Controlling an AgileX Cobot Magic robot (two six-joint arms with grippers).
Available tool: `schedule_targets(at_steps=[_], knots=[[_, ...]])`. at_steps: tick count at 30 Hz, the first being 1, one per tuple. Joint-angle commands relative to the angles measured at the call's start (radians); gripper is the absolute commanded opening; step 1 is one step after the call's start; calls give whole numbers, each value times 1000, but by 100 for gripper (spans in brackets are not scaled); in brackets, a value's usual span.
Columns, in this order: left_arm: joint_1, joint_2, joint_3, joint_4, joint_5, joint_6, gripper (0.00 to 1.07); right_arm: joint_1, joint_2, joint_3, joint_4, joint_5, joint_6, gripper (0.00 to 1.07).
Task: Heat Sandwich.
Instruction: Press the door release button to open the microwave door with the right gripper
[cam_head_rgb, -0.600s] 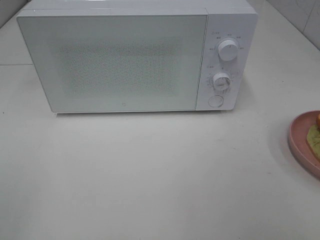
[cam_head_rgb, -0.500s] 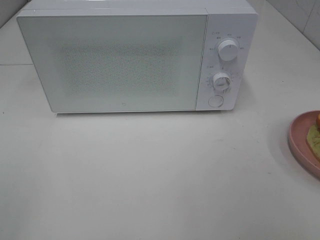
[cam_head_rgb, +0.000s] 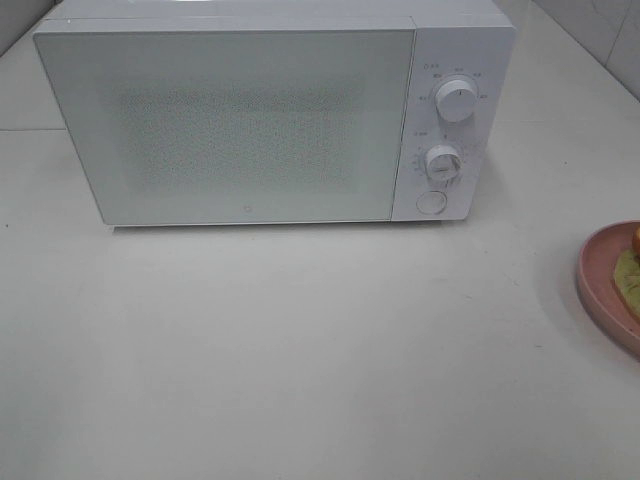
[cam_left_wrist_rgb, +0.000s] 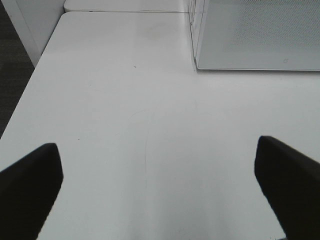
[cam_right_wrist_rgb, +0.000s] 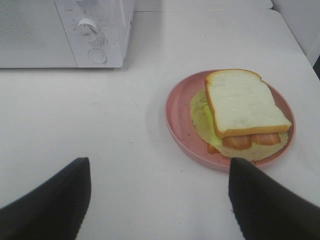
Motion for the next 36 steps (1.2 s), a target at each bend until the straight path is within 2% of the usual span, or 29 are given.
schedule_targets(at_steps=[1,11,14,36], knots=[[3,-31,2,-2,0,-1,104,4,-18,3,-6,-12,2,75],[3,-31,2,-2,0,-1,104,4,-2,-20,7,-27,2,75],[3,-31,2,-2,0,-1,104,4,47,-47,7,-75,2,75],[3,-31,2,-2,0,-1,104,4,335,-39,16,-435,2,75]])
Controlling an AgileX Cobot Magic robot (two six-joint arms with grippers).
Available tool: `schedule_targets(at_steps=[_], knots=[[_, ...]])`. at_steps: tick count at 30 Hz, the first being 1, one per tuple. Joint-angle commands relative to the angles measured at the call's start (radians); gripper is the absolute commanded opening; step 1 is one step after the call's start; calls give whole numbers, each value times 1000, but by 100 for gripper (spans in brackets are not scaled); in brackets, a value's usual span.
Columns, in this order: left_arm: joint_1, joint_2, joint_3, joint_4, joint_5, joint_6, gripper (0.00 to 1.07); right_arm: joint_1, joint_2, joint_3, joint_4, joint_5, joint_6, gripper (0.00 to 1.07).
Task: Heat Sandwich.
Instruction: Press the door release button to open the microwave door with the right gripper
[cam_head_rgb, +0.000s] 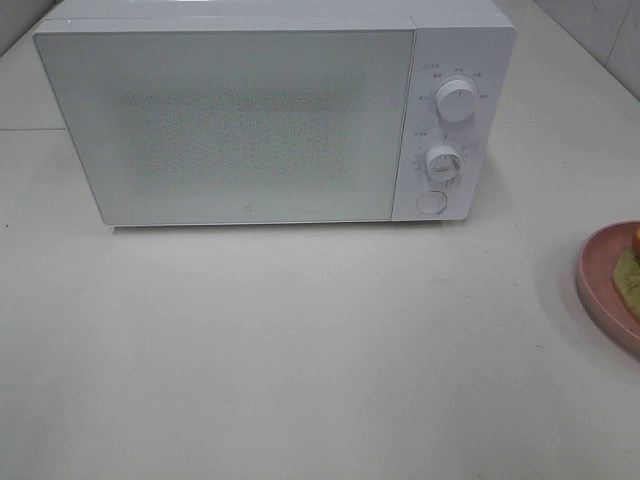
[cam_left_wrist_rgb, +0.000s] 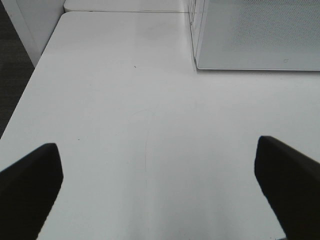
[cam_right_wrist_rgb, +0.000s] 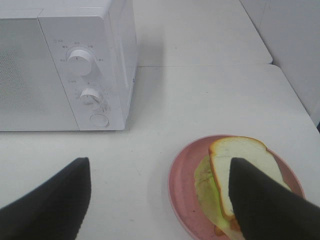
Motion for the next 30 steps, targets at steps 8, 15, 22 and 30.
schedule_targets(at_steps=[8,15,22,30], knots=[[3,-31,2,-2,0,-1,104,4,177,-1,9,-173,2,75],[3,-31,2,-2,0,-1,104,4,319,-1,9,-284,2,75],[3,-31,2,-2,0,-1,104,4,427,-1,9,-360,2,75],[3,-31,2,-2,0,-1,104,4,576,-1,15,-501,25,75]])
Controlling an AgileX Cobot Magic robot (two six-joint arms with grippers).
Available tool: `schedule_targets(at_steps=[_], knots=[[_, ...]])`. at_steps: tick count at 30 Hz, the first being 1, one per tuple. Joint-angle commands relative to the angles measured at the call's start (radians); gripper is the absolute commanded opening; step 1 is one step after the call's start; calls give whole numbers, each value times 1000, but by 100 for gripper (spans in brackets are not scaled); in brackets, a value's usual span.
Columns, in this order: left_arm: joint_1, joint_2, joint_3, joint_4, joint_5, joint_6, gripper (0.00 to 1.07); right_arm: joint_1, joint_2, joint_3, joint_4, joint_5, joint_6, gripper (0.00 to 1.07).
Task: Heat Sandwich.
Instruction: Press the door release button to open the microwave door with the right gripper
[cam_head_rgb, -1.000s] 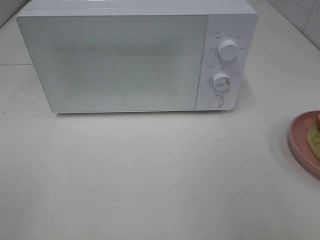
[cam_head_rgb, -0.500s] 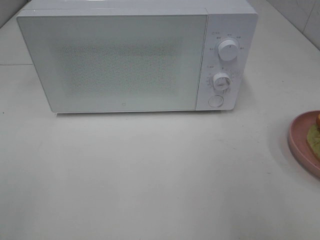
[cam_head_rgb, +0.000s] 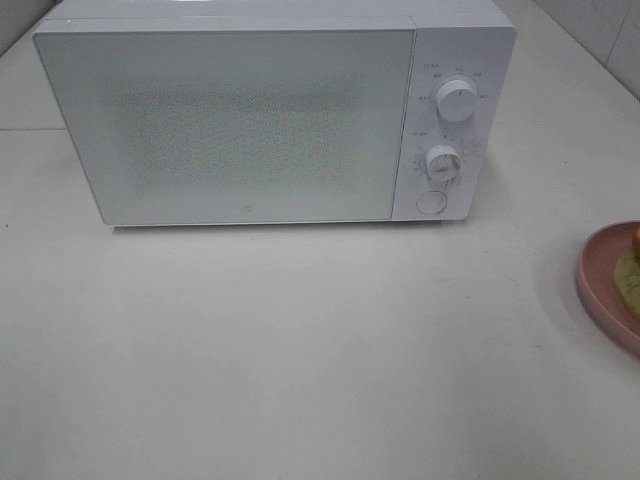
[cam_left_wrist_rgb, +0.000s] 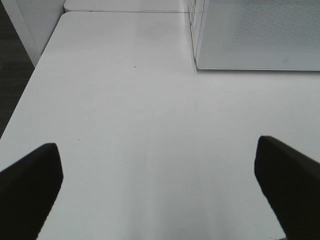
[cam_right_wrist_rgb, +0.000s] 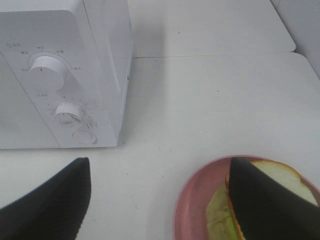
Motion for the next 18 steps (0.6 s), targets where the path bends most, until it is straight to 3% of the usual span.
schedule_targets(at_steps=[1,18], knots=[[3,-31,2,-2,0,-1,104,4,52,-1,5,-77,23,75],[3,-31,2,-2,0,-1,104,7,290,26,4,-443,22,75]])
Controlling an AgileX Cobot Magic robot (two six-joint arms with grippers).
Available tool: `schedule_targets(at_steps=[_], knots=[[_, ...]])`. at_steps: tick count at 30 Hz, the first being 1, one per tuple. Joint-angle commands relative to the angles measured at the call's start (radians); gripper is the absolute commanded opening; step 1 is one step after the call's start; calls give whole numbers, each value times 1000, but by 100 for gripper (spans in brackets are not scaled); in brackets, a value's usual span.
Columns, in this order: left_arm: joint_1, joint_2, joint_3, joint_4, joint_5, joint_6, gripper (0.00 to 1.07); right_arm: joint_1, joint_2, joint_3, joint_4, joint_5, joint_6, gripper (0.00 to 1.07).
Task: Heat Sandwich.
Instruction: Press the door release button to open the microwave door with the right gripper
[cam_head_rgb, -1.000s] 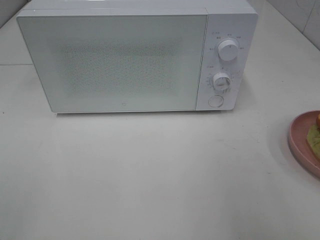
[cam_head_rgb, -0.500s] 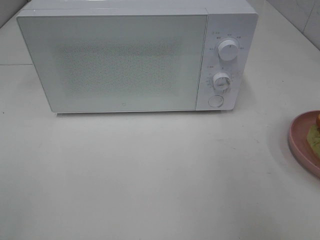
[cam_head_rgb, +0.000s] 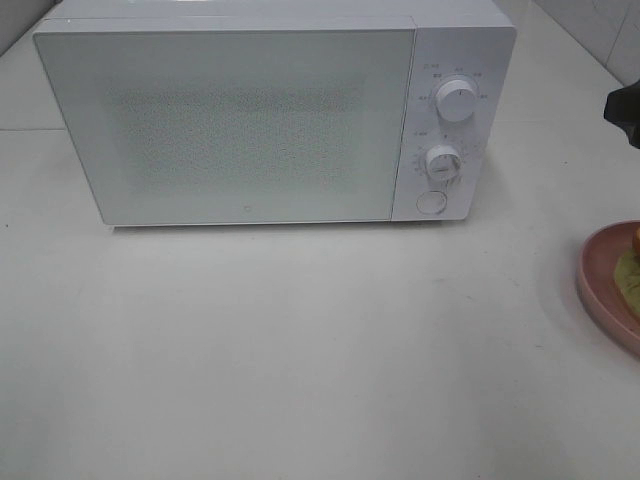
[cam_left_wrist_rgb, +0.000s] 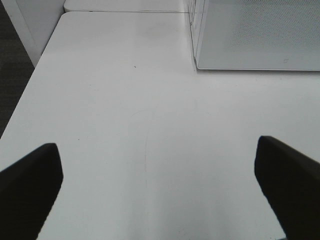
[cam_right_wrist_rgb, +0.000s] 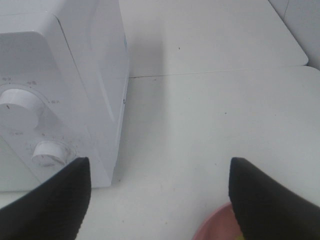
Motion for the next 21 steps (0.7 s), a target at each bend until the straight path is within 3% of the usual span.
schedule_targets(at_steps=[1,7,17,21], knots=[[3,-31,2,-2,0,-1,104,16,20,37,-3,-134,1,75],[3,-31,2,-2,0,-1,104,80,47,116,28,-326,-54,75],[3,-31,2,-2,0,-1,104,297,134,228,327,-586,-253,75],[3,-31,2,-2,0,-1,104,439,181,264,506,-742,-350,75]])
